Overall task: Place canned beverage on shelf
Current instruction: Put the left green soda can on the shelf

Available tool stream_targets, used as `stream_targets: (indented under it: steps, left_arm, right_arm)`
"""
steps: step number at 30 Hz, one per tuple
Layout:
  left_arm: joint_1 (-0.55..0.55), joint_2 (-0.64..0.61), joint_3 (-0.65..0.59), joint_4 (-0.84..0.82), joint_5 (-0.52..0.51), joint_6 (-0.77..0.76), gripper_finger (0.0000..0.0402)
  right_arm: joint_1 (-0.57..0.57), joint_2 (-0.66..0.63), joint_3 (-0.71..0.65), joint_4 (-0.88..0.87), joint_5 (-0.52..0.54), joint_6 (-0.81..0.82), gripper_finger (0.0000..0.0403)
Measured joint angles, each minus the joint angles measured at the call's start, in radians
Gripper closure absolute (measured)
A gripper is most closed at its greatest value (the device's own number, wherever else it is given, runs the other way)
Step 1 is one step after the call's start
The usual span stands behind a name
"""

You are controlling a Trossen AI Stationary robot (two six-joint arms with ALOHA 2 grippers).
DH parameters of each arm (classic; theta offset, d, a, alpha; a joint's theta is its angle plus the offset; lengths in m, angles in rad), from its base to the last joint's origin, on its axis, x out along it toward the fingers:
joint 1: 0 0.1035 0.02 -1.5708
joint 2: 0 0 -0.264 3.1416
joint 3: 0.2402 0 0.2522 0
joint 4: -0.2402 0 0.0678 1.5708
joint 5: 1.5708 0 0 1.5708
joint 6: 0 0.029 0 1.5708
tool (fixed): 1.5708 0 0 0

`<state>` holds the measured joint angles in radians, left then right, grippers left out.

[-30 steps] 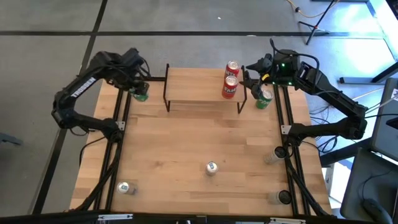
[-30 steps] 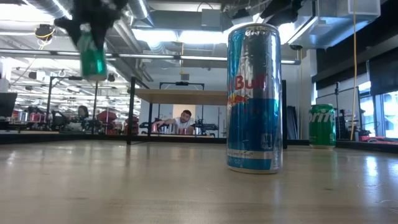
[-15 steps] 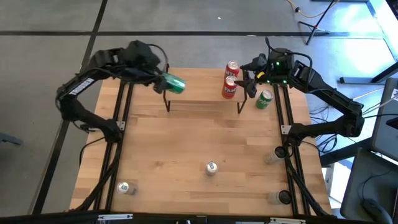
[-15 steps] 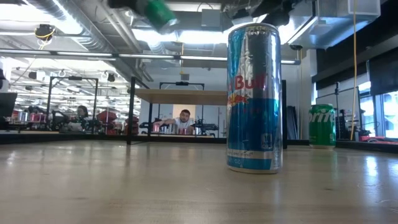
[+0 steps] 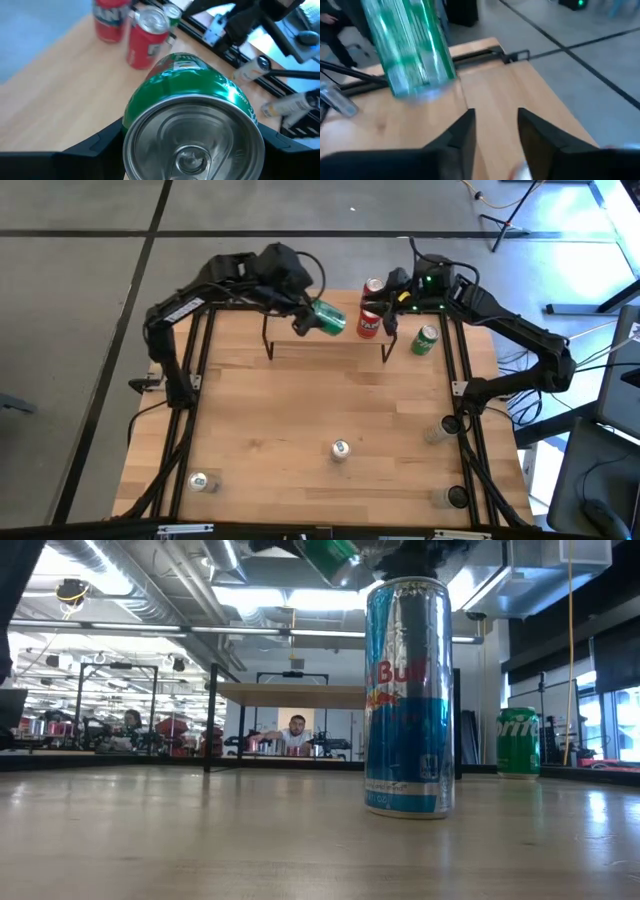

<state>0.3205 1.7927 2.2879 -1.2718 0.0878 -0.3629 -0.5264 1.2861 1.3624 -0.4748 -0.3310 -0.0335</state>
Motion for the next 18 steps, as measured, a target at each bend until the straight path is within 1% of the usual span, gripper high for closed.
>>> stream_targets:
  steps: [2, 4, 8, 10, 15, 18]
  left_arm:
    - [-0.001, 0.017, 0.0, 0.001, 0.024, 0.003, 0.0136]
    - [-0.002, 0.03, 0.0, 0.005, 0.025, 0.003, 0.0136]
    - [0.0, 0.038, 0.0, 0.029, 0.019, 0.001, 0.0133]
    - [0.0, 0.037, 0.0, 0.057, 0.015, -0.01, 0.0133]
    - [-0.002, 0.037, 0.0, 0.053, -0.021, -0.044, 0.0133]
    - [-0.002, 0.037, 0.0, 0.061, -0.05, -0.051, 0.0132]
  right_arm:
    - [0.021, 0.008, 0.0, 0.031, 0.009, 0.003, 0.0308]
    - [0.045, 0.015, 0.0, 0.058, 0.03, 0.003, 0.0324]
    - [0.086, 0.038, 0.0, 0.069, 0.109, -0.002, 0.0345]
    - [0.106, 0.057, 0.0, 0.066, 0.122, -0.004, 0.0351]
    - [0.154, 0.094, 0.0, 0.063, 0.143, -0.031, 0.0359]
    - [0.18, 0.107, 0.0, 0.063, 0.186, -0.049, 0.0359]
